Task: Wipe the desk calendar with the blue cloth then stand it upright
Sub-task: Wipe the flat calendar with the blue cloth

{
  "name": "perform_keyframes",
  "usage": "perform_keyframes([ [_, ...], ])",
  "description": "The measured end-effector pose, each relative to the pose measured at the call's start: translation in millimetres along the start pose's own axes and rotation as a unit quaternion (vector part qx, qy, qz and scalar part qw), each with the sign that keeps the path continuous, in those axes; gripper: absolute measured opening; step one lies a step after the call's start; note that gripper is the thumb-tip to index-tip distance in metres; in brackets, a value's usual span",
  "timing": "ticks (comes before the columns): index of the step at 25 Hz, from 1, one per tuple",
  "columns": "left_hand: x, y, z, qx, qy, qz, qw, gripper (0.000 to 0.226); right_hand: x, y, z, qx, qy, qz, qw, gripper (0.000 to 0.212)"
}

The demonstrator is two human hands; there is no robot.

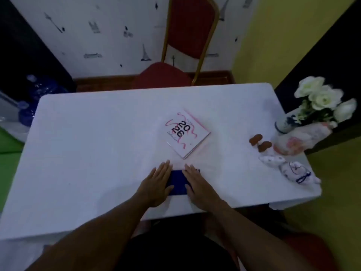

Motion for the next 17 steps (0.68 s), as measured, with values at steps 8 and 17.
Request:
perform_keyframes([
  [8,-4,22,4,0.140,0.026,-0.018,0.990,0.076,1,21,-12,-0.172,-0.033,0.030,0.984,0.071],
  [17,3,-10,19,-0.065,0.062,-0.012,0.996,0.055,22,-8,25,-0.116,0.030,-0.101,0.988,0.056],
])
Point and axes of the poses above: each hand's wrist, its own x-axis towards the middle knuckle, its own y-axis out of the palm, z = x × y, the point moved 8 cm from there along x, towards the middle knuckle, and after that the axes turned 14 degrees about z, right-handed, at the moved point
